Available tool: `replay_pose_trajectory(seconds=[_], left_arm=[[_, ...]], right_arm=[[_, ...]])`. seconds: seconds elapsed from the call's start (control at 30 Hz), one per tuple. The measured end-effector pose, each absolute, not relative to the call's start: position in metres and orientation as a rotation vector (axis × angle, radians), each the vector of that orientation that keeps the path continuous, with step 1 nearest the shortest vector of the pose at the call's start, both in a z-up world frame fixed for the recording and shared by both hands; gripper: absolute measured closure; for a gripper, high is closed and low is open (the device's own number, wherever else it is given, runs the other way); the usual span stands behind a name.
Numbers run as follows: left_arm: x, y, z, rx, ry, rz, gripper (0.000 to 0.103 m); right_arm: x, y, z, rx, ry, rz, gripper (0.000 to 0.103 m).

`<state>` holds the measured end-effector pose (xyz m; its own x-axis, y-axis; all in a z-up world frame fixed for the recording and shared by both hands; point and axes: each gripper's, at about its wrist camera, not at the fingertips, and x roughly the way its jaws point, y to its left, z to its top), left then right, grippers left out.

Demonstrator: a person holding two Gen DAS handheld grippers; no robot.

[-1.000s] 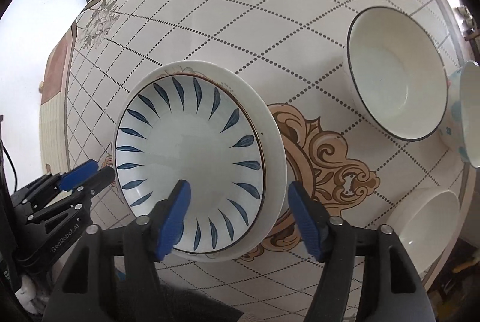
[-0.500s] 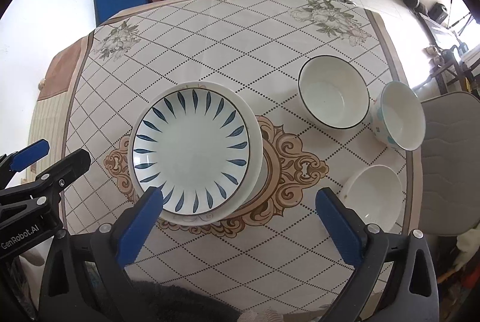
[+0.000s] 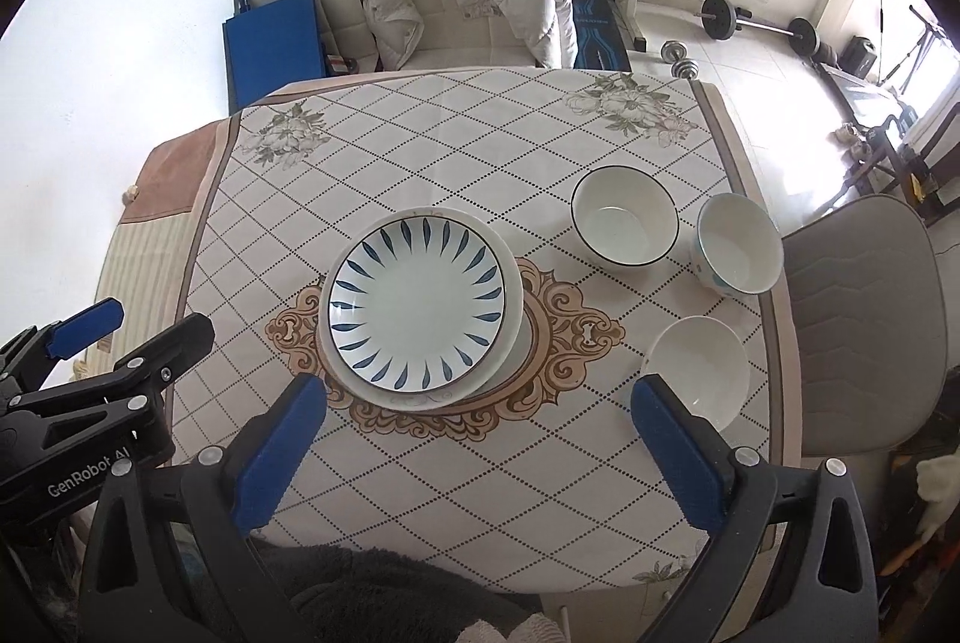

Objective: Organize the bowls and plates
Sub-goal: 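Withdraw both grippers up from the plate stack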

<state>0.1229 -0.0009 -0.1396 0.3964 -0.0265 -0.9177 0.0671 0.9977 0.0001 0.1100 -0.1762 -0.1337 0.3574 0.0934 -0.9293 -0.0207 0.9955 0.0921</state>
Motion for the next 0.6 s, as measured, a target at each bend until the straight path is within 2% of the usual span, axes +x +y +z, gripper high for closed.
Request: replay_pose_trajectory(seconds=[0.27,0.6], left_arm=[[0.097,0.012,-0.129,0.001,1.143,-0.096,0.014],[0.094,-0.003,-0.108,0.087,0.964,-0.138,0.014]], right_arm=[[0.075,-0.164,-0.111,0.088,1.178,0.031,0.000],[0.045,-0.197,-0.094,0.222,1.026,-0.018,0.000]])
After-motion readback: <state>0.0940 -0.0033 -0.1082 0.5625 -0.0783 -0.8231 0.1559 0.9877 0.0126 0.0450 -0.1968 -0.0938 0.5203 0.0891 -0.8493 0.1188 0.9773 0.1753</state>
